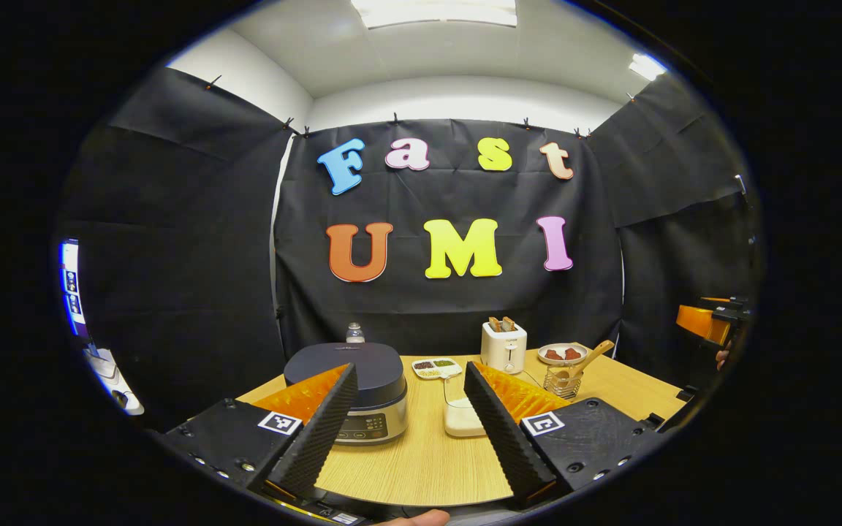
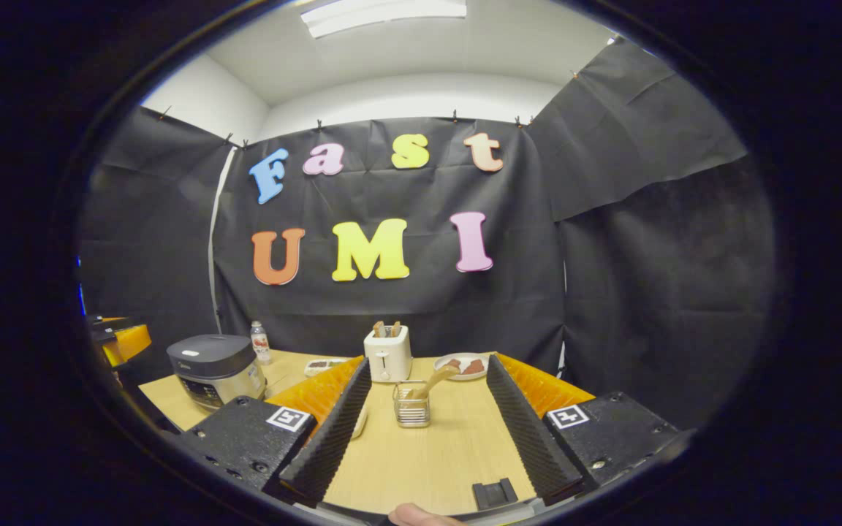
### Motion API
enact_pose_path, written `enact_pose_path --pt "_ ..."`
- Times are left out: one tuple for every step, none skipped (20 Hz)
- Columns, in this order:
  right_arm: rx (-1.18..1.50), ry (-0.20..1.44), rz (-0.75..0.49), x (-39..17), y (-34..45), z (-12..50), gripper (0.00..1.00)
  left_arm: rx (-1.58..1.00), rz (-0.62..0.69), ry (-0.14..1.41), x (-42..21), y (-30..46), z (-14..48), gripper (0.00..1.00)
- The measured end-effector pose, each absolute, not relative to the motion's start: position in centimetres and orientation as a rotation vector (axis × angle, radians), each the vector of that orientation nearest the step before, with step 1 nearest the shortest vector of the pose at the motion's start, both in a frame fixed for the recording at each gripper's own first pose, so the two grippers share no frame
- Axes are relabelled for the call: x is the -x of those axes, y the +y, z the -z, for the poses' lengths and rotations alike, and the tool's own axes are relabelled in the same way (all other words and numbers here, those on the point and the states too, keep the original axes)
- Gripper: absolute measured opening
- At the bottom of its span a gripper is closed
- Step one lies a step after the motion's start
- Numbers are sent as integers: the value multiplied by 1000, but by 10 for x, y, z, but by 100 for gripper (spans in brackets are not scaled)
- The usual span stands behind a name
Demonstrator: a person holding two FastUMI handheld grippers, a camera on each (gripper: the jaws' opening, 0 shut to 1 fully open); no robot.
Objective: Close the left gripper, press the button to open the rice cooker; take a wooden spoon from the chopstick holder with the right hand, scoop a spoonful of rice and pour it into the rice cooker, then put the wooden spoon back into the chopstick holder.
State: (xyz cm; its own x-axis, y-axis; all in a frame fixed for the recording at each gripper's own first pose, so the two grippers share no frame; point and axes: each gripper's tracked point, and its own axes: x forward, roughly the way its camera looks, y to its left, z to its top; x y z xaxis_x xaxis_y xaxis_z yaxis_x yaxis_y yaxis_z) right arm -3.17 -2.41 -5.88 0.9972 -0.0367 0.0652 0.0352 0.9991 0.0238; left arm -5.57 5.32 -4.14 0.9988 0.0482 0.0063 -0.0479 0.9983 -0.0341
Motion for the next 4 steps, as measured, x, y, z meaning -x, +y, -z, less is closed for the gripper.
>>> enact_pose_path --pt "-20 -69 40 32 -25 59 100 39 -53 -10 56 57 39 94" --pt "-16 -65 36 32 -23 63 95 44 -55 -9 56 57 40 94" --pt "-15 -62 30 32 -22 64 100 48 -56 -5 56 57 43 94" --pt "-16 -60 25 34 -22 64 96 51 -58 -5 56 57 44 94"
